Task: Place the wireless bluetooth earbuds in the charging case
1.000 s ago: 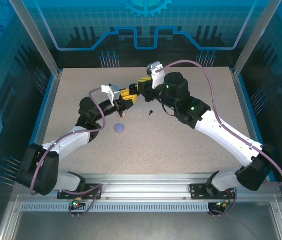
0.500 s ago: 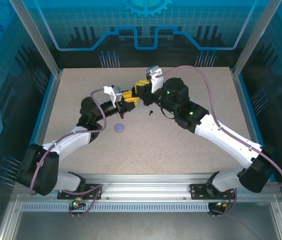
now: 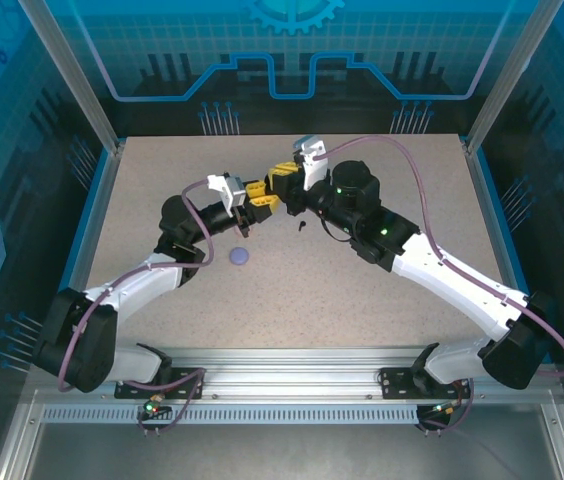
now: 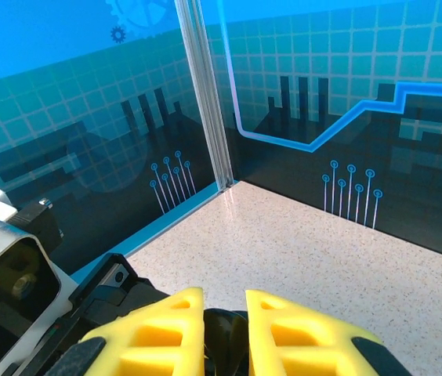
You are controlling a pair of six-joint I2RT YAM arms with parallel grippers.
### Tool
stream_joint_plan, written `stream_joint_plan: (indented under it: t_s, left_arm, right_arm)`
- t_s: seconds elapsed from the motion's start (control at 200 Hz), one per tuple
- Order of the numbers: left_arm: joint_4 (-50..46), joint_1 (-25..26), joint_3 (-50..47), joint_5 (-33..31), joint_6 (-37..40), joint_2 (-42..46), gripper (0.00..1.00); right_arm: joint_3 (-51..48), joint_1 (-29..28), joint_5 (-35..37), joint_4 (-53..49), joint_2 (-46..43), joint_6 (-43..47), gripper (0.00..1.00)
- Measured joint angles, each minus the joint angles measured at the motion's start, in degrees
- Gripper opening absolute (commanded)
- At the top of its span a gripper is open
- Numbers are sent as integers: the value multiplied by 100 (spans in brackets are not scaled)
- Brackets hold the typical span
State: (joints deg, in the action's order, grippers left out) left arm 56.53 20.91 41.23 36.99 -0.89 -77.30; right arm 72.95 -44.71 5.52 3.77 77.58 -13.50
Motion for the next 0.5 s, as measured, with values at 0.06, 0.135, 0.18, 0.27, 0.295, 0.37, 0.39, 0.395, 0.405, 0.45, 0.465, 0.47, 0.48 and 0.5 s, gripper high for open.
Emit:
stream_joint_plan:
  t_s: [0.06,0.135,0.18,0.27,0.295,0.37,0.39,0.395,0.405,0.45,0.465,0.47,0.48,0.5]
  left_arm:
    - [0,0,0,0,2,24,0]
    - [0,0,0,0,46,59,0]
    - [-2,0,0,0,72,83,0]
    - [-7,0,0,0,105,118,0]
    - [-7,0,0,0,107,118,0]
    - [-31,0,0,0,105,118,0]
    - [-33,0,0,-2,105,118,0]
    - [-33,0,0,-2,105,118,0]
    - [-35,0,0,-2,105,118,0]
    - [-48,0,0,-2,105,118,0]
    - [-48,0,0,-2,105,118,0]
    - [-48,0,0,-2,107,118,0]
    - [-50,0,0,-2,107,120,0]
    - [-52,0,0,-2,105,118,0]
  right_arm:
    - [0,0,-2,15,0,-7,16]
    - [0,0,0,20,0,-22,15]
    - [-2,0,0,20,0,-28,15]
    - [-46,0,0,50,0,-42,15]
    - [-66,0,0,72,0,-44,15]
    - [-98,0,2,105,0,-59,15]
    - [-101,0,2,107,0,-59,15]
    - [-103,0,2,107,0,-61,15]
    - [-103,0,2,107,0,-59,15]
    - [-105,0,2,107,0,-61,15]
    - [-107,0,2,111,0,-61,15]
    - [-109,0,2,114,0,-61,15]
    - [-109,0,2,114,0,-61,15]
    - [-114,0,2,120,0,-61,15]
